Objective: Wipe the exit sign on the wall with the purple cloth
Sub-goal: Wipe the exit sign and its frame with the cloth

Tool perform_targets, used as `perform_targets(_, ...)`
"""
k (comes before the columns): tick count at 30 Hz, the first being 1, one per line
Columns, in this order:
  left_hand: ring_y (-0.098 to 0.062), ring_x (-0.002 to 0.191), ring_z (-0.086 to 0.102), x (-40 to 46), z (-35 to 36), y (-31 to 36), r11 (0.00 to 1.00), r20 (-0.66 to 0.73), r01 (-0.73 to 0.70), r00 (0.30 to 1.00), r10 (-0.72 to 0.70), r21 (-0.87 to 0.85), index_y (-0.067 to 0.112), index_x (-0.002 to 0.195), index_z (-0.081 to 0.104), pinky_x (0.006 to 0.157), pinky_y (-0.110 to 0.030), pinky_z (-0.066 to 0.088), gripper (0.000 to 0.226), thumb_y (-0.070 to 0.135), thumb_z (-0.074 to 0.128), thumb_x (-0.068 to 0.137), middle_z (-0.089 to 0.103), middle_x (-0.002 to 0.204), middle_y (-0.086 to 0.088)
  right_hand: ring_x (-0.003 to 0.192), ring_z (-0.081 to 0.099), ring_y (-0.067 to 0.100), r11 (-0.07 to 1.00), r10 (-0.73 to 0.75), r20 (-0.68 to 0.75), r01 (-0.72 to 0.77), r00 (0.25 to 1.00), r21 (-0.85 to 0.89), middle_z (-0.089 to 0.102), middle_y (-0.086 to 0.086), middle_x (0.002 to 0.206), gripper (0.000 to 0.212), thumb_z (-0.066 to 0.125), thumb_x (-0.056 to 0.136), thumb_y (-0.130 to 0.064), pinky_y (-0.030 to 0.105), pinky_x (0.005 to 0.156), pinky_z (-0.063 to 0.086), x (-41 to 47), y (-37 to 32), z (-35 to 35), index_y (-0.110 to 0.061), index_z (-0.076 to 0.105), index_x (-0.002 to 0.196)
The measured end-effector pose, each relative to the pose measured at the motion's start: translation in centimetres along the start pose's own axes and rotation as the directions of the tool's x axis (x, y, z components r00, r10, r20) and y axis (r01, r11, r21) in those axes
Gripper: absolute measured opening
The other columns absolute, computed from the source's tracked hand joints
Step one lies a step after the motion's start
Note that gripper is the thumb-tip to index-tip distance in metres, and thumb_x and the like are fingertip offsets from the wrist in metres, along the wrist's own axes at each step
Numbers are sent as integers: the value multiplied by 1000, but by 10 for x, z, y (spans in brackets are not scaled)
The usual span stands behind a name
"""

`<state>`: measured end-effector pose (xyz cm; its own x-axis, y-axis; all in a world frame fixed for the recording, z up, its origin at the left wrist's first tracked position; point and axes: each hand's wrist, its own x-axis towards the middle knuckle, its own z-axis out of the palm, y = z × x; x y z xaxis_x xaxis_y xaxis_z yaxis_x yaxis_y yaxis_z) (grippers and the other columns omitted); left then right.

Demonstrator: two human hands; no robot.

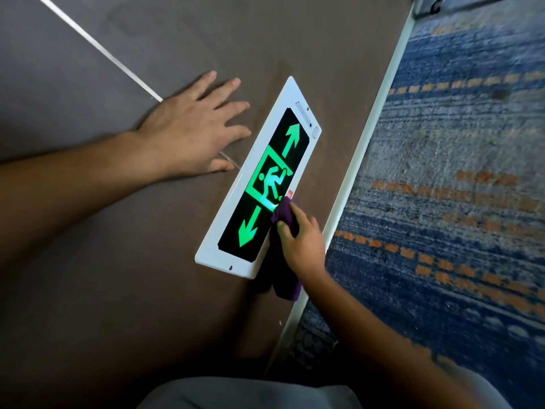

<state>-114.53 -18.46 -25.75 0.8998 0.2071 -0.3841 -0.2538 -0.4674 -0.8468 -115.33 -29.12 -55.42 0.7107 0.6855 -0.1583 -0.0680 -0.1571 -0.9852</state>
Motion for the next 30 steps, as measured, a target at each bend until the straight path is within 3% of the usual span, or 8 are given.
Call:
perform_targets(3,-39,156,18,7,3,2,1000,10,-8,1000,8,-17,27,151,46,127,-53,13,73,69,41,92,35,164,-13,121,57,17,998,-68,-12,68,998,-13,43,-3,152,56,56,99,-39,23,91,42,-39,8,21,-38,38,153)
perform_targets(7,-41,154,22,8,4,1,999,6,-22,1000,22,-46,24,149,48,127,-53,15,70,67,45,93,39,162,-14,131,50,16,996,-54,3,54,999,66,40,-4,155,54,57,101,-31,25,103,43,-52,13,29,-36,41,152)
perform_targets(15,-42,156,15,5,4,3,1000,22,-15,1000,15,-19,26,151,47,128,-52,10,73,70,43,93,32,165,-14,126,55,19,996,-82,-34,83,996,31,49,0,149,48,59,101,-25,21,99,39,3,6,5,-26,52,148)
perform_targets(21,-41,158,-2,12,4,-5,998,142,-35,990,27,56,29,160,26,129,-50,1,85,79,29,92,11,172,-13,122,59,22,994,-104,-77,103,992,-22,55,0,144,46,59,101,-24,22,98,41,55,0,-14,-25,55,147)
perform_targets(30,-39,158,3,31,11,-14,992,109,-59,993,47,112,36,160,24,128,-54,4,75,73,18,95,13,172,-10,102,61,20,997,-46,-114,39,992,-60,63,3,127,47,60,100,-25,22,82,40,99,-17,-29,-31,56,146)
